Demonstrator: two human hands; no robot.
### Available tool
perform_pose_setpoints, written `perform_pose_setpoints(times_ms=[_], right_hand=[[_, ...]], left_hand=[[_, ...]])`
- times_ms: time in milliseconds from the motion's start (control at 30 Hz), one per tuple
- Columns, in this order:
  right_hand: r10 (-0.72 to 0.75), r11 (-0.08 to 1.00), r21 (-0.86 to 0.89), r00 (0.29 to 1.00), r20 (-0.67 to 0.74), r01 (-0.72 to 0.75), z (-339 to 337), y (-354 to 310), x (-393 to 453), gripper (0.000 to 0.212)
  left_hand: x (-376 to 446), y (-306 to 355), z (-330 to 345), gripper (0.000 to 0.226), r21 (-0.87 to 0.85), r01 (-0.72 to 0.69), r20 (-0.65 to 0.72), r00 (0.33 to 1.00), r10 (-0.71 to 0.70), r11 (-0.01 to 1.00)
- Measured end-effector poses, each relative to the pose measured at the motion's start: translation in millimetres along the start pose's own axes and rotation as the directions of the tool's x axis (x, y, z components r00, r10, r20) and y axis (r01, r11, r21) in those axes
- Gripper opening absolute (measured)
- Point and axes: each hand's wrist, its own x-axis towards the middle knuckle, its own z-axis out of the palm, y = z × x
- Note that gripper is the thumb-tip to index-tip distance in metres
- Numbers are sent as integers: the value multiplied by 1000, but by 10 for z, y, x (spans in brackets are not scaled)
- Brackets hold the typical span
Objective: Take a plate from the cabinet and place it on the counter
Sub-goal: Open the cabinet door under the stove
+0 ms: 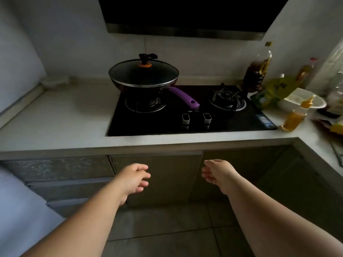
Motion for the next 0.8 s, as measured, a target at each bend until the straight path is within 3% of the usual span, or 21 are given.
perform_pose_setpoints(times_ms=[267,400,567,800], right_hand=[[185,961,224,978,-92,-161,364,-8,891,23],[272,894,390,959,-84,-220,517,23,1328,33],[353,816,514,932,-85,-262,676,24,1669,32],[403,787,563,902,-158,-253,725,42,1761,37]], left_hand=[[1163,-33,162,32,-238,201,47,980,-195,950],[1557,-105,213,17,-299,265,46,964,-264,917],[1810,-123,273,12,-357,359,79,932,-354,863],[1855,-122,329,16,-443,383,137,923,-360,811]])
